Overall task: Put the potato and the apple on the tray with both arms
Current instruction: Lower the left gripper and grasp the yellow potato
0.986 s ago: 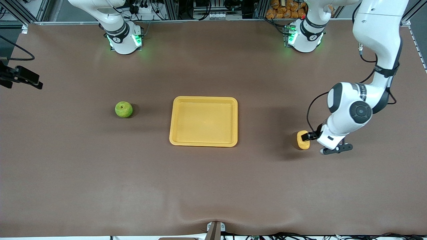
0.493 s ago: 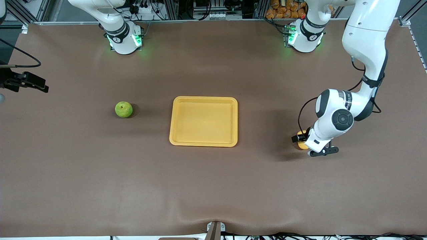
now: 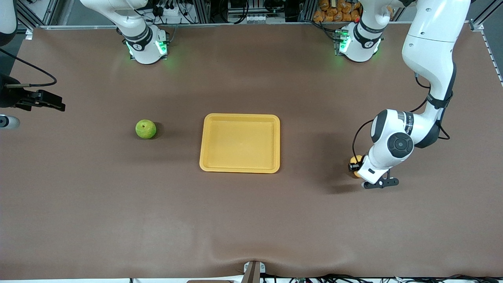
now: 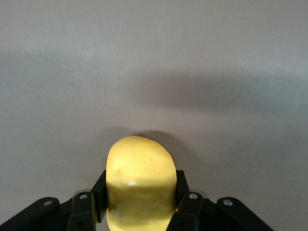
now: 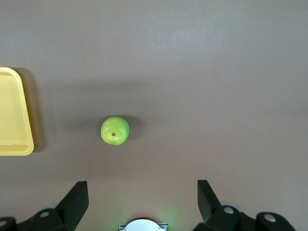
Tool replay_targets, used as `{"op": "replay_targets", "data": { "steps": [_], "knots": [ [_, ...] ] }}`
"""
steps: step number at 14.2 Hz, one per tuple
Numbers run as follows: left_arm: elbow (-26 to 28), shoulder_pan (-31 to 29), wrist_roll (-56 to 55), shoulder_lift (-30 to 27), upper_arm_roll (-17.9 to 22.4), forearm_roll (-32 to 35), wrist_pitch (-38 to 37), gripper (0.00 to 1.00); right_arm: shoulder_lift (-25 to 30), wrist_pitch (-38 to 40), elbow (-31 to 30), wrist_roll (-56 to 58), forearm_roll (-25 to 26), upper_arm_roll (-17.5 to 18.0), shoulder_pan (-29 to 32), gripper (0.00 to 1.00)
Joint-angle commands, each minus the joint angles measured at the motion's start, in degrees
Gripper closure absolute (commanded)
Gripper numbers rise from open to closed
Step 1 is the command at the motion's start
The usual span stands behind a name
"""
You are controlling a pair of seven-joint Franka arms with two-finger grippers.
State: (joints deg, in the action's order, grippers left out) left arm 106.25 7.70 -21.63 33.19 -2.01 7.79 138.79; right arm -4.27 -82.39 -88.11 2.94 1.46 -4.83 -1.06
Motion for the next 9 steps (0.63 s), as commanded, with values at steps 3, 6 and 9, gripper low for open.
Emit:
{"op": "replay_targets", "data": {
  "steps": [3,6,9],
  "knots": [
    [-2.7,2.3,-4.8,-3.4,-0.2,1.3,-1.8,1.0,-4.3,1.2,1.4,0.7,0.2,-0.1,0.9,0.0],
    [-3.1,6.5,-10.8,-6.0,-0.8,1.3,-4.7,1.0,-5.7,1.1,1.4,0.6,1.0,-0.1,0.5,0.0],
    [-5.1,11.7,-19.0,-6.7,-0.8,1.3,-4.7,1.0,-7.4,0.6,0.4,-0.2,-0.2,0.0,0.4,0.0]
  ]
}}
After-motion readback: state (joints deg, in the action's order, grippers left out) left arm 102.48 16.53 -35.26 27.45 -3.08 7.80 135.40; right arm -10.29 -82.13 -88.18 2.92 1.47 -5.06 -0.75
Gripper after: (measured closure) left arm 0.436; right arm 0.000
